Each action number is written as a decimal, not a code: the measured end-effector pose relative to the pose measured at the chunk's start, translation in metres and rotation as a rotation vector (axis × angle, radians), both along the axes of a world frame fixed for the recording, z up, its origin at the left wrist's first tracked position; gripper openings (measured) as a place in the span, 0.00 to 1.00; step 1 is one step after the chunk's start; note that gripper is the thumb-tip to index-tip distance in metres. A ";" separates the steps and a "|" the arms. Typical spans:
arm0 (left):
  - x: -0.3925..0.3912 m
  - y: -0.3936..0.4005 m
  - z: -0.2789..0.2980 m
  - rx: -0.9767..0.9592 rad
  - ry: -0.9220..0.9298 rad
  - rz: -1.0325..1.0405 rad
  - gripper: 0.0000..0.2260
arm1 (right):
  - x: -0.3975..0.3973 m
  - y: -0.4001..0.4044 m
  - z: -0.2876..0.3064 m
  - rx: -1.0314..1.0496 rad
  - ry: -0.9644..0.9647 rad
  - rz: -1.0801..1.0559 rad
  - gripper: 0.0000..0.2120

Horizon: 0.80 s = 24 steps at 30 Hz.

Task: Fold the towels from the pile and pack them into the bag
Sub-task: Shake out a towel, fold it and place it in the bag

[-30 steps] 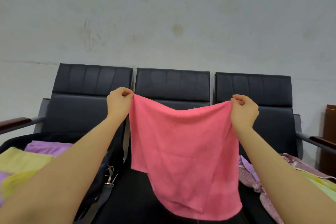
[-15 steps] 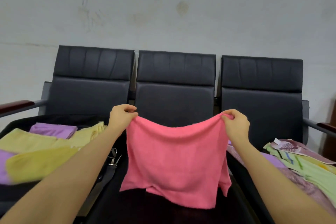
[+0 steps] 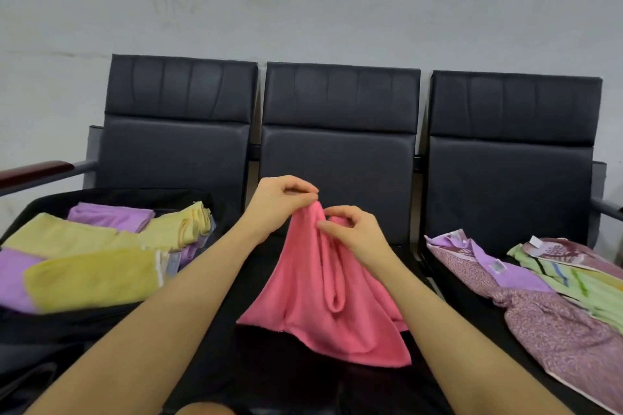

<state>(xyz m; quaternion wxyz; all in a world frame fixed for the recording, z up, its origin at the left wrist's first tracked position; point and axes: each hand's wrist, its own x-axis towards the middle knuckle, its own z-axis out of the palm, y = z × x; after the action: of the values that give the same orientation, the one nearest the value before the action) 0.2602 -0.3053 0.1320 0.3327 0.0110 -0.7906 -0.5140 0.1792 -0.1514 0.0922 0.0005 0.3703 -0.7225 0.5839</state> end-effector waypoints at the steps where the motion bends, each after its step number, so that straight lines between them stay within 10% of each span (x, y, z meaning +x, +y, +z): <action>1: 0.000 0.001 -0.002 0.016 -0.004 0.027 0.05 | 0.002 -0.004 0.001 -0.038 0.014 -0.006 0.05; 10: 0.006 0.001 -0.027 0.145 -0.618 0.155 0.26 | 0.000 -0.001 -0.005 -0.093 0.024 -0.030 0.07; 15: -0.003 0.004 -0.037 0.338 -0.474 -0.026 0.13 | -0.001 0.007 -0.008 -0.078 0.006 -0.034 0.05; 24: 0.001 -0.007 0.012 0.484 0.015 0.244 0.17 | -0.015 0.041 0.042 -0.406 -0.001 -0.240 0.13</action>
<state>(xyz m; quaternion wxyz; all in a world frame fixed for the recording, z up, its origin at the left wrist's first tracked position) 0.2615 -0.3120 0.1440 0.3860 0.1817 -0.6348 -0.6442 0.1640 -0.1108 0.1344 0.1440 0.2738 -0.6289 0.7133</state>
